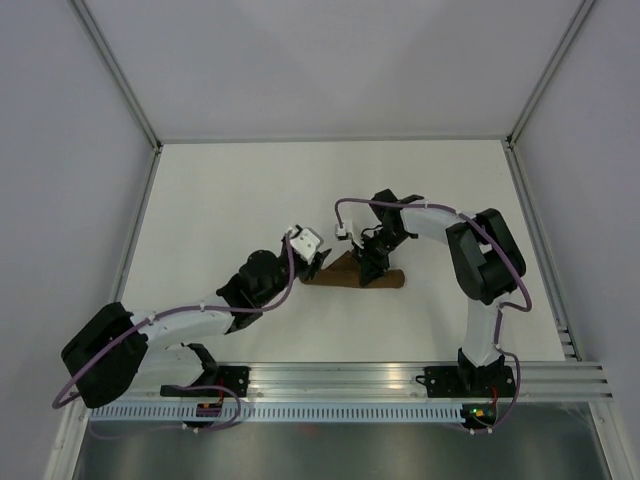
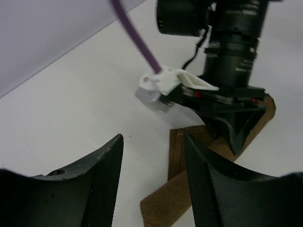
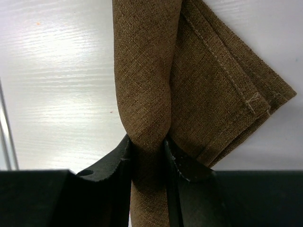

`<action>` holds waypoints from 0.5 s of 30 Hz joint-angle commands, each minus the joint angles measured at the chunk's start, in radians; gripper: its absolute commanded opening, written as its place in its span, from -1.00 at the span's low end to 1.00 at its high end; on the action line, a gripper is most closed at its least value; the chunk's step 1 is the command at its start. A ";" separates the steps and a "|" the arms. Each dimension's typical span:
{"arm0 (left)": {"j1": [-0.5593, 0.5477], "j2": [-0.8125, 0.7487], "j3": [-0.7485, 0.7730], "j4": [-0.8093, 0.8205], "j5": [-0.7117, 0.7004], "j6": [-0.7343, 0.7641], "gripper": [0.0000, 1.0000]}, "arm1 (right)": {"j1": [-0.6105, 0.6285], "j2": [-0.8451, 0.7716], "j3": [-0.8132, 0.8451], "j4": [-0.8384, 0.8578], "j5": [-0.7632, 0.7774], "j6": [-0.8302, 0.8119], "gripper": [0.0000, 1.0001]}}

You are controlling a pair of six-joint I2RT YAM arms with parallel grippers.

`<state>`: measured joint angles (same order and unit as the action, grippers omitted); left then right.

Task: Fold the napkin, place the utensils inside, and roll it up
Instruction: Roll the napkin at the center of the board.

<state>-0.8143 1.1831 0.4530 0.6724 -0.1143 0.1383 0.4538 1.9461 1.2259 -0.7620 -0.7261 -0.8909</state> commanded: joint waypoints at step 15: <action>-0.273 0.443 0.131 0.019 -0.131 0.504 0.24 | -0.060 0.286 0.190 -0.244 0.074 -0.066 -0.75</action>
<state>-1.0798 1.5887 0.5354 0.6449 -0.2356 0.5404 0.4007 2.1368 1.4380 -1.0111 -0.8379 -0.8948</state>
